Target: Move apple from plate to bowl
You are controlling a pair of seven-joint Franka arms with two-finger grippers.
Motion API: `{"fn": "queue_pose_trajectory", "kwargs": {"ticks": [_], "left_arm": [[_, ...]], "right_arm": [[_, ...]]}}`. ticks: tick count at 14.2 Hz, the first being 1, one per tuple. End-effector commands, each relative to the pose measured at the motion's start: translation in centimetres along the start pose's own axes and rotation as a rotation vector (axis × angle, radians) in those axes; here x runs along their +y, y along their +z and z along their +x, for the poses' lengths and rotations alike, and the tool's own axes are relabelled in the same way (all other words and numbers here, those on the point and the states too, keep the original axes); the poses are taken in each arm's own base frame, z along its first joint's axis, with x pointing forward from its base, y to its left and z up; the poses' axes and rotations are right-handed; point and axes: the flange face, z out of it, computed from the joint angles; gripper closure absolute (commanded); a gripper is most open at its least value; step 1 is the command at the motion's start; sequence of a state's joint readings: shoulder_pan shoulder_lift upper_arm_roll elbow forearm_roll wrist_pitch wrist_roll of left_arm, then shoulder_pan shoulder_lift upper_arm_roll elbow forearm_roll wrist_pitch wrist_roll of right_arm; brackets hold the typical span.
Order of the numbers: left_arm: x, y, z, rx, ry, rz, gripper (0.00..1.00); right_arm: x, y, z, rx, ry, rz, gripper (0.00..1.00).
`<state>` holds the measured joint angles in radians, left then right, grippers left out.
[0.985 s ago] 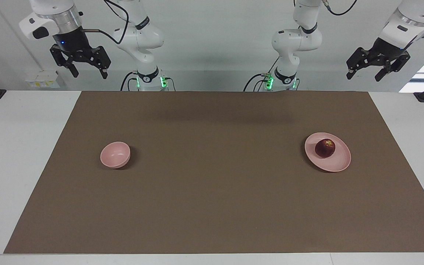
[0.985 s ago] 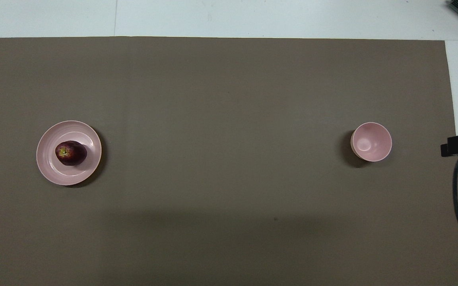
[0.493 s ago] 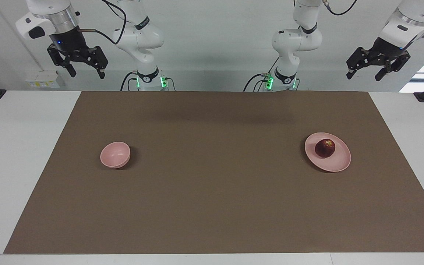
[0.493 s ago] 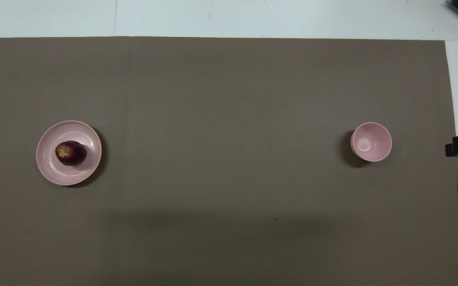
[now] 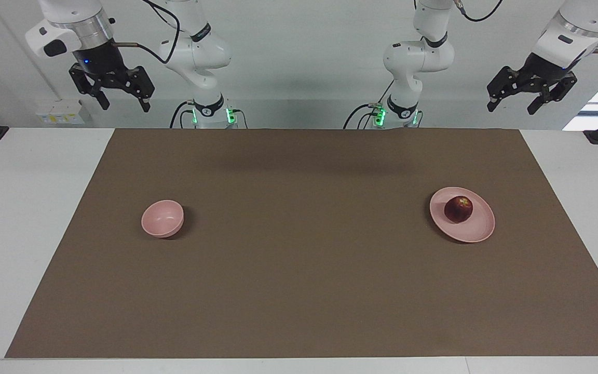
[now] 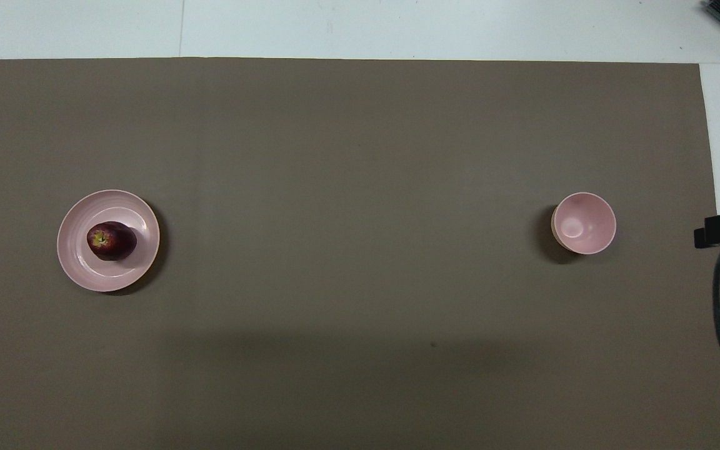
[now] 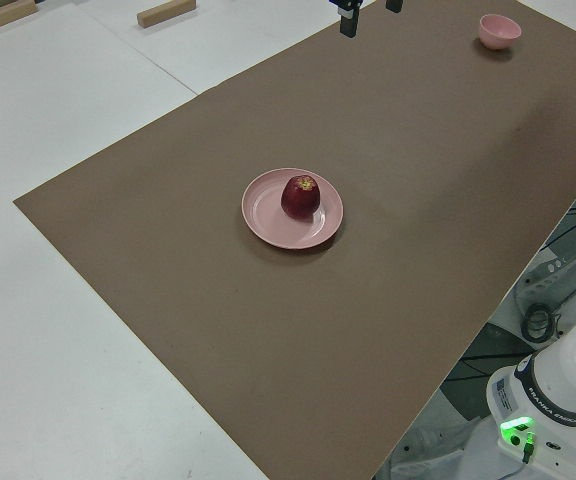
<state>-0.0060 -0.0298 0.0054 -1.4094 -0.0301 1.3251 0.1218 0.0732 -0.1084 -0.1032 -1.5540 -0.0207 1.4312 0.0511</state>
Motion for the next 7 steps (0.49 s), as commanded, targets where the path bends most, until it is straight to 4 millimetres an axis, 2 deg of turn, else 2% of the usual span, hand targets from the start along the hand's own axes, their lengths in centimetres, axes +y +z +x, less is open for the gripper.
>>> {"fn": "queue_pose_trajectory", "kwargs": {"ticks": [1, 3, 7], "left_arm": [[0.1, 0.1, -0.7, 0.008, 0.005, -0.006, 0.00], [-0.1, 0.5, -0.5, 0.038, 0.013, -0.004, 0.00], [-0.2, 4.7, 0.0, 0.084, 0.010, 0.001, 0.00]], "right_arm": [[-0.1, 1.0, -0.5, -0.012, -0.002, 0.014, 0.00], [-0.2, 1.0, -0.5, -0.012, -0.004, 0.014, 0.00], [-0.2, 1.5, -0.3, -0.012, -0.005, 0.014, 0.00]]}}
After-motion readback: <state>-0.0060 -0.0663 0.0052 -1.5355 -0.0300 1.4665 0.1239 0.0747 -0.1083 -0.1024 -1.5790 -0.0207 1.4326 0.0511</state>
